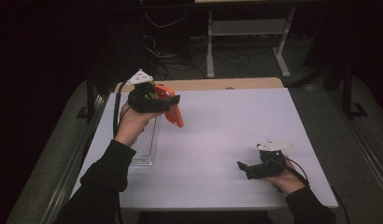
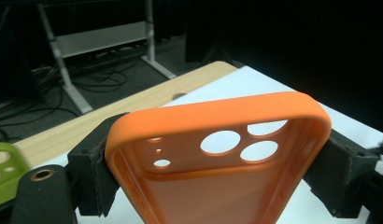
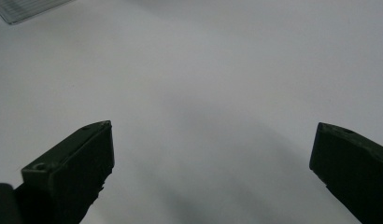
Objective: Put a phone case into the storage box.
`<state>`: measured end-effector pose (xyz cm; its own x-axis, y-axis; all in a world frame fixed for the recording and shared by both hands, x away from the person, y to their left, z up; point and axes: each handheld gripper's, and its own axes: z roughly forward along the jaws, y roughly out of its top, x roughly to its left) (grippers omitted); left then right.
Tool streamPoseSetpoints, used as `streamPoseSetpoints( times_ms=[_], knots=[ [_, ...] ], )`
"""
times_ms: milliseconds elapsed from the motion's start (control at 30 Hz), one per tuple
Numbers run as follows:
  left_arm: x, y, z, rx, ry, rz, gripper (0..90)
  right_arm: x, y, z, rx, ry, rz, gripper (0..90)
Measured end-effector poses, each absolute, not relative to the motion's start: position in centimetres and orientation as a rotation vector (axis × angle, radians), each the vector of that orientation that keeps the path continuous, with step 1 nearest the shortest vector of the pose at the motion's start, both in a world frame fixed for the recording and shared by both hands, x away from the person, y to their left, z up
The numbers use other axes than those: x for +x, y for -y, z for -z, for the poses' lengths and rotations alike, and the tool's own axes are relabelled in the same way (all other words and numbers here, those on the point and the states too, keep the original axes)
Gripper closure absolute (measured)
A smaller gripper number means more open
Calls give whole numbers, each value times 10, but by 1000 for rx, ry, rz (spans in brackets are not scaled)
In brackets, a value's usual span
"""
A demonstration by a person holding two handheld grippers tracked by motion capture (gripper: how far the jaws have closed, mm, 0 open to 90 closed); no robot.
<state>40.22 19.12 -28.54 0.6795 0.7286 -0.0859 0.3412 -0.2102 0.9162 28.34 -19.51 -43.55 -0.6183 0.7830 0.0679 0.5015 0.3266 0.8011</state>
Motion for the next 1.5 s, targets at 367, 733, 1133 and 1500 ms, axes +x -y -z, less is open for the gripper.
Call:
streamPoseSetpoints(
  times_ms=[367, 733, 1133, 1500],
  knots=[
    [423, -209, 282, 1795, -933, -533, 157, 282, 195, 434, 1135, -2266, -1194, 0],
    [435, -224, 278, 1755, -1049, -692, 157, 282, 195, 432, 1126, -2265, -1195, 0],
    [457, -240, 293, 1737, -1250, -818, 155, 281, 194, 432, 1118, -2269, -1191, 0],
    [472, -240, 311, 1770, -1320, -790, 151, 280, 194, 430, 1113, -2262, -1192, 0]
  ],
)
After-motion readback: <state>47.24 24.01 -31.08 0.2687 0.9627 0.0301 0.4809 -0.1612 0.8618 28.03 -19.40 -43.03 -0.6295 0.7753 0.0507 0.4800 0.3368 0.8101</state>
